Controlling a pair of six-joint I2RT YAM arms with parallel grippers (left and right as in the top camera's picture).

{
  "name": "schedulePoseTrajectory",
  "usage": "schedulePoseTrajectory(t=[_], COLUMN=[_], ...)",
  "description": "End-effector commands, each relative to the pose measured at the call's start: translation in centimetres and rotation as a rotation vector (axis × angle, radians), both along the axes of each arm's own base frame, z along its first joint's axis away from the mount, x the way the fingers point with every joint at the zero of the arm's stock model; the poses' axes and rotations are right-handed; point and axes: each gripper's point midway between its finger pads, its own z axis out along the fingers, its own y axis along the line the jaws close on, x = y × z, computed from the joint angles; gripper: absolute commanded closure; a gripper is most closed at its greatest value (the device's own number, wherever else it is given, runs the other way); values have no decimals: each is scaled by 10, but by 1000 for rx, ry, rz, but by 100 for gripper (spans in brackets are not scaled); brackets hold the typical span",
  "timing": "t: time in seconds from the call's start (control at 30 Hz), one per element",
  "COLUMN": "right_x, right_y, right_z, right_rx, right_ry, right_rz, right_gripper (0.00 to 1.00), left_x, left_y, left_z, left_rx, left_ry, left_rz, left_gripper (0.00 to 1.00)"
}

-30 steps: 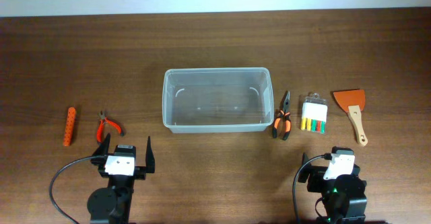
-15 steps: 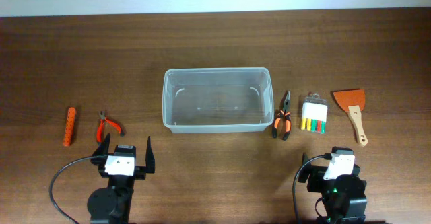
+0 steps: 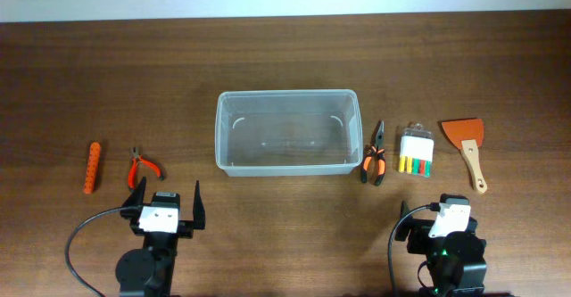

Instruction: Pack container

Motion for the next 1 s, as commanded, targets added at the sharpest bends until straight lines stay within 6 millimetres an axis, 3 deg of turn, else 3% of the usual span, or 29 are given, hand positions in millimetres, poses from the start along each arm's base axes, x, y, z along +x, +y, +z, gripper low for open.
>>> schedulePoseTrajectory(t=[0.0, 0.17, 0.33, 0.5, 0.67, 0.8, 0.97], right_x=[1, 2, 0, -7, -7, 9, 48], right_y=[-1, 6, 14, 14, 13, 14, 29], right_z=[-1, 8, 38, 79, 116, 142, 180], right_rx=[-3, 19, 43, 40, 37, 37, 89], right_ry=[-7, -26, -79, -78, 30, 151, 194], right_rz=[-5, 32, 74, 75, 70, 68, 125], right_gripper=[1, 2, 2, 2, 2, 2, 2], left_x=[0, 0, 0, -2, 4, 25, 63], left_y=[0, 0, 0, 9, 27, 33, 41], left_z=[-2, -2, 2, 29, 70, 98, 114], left_rx=[-8, -8, -9, -5, 10, 22, 30], left_ry=[0, 0, -9, -27, 23, 132, 353], left_rz=[1, 1, 1, 56, 158, 189, 200], left_gripper=[1, 1, 1, 1, 1, 1, 1])
